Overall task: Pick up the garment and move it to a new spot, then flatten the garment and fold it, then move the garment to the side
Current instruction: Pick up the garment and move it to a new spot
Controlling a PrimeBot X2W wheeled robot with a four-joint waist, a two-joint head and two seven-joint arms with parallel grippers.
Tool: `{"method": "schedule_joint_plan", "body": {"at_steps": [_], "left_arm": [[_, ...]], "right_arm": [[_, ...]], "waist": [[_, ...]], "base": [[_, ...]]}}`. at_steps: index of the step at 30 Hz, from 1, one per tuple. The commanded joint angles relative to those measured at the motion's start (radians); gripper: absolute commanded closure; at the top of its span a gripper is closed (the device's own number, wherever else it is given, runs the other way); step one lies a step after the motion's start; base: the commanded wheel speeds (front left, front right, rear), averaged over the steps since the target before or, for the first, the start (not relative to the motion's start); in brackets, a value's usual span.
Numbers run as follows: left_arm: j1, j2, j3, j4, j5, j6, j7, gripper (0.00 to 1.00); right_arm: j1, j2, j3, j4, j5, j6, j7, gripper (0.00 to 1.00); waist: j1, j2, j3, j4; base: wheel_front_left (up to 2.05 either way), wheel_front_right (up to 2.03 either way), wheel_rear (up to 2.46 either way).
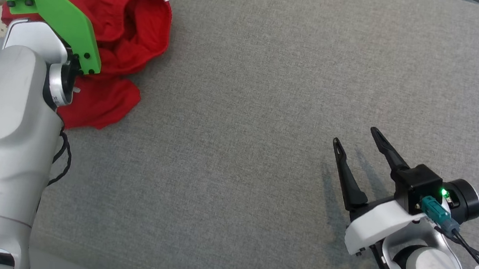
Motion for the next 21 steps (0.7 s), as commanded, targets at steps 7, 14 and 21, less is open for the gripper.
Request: {"method": "schedule_joint_plan", "body": {"at_steps": [7,14,21], "left_arm": [[-0.042,0.006,-0.026,-0.041,0.032,-0.017,-0.099,1.00],[-0.120,-0.038,-0.074,-0.073,0.038,-0.072,-0.165,1.00],[-0.201,-0.115,-0.143,-0.126,0.035,-0.132,-0.219,1.00]], "right_arm": [[0.025,0.028,0.002,0.065,0.023,0.000,-0.047,0.00],[0.057,0.052,0.009,0.134,0.047,0.000,-0.090,0.00],[0.061,0.056,0.004,0.160,0.077,0.000,-0.113,0.00]], "waist": [[-0.0001,0.0000,-0.139,-0.049],[-0.0001,0.0000,-0.256,-0.189],[-0.0001,0.0000,-0.288,-0.352]], "base": [[0.00,0.00,0.00],[0.00,0.00,0.00],[0.00,0.00,0.00]]}}
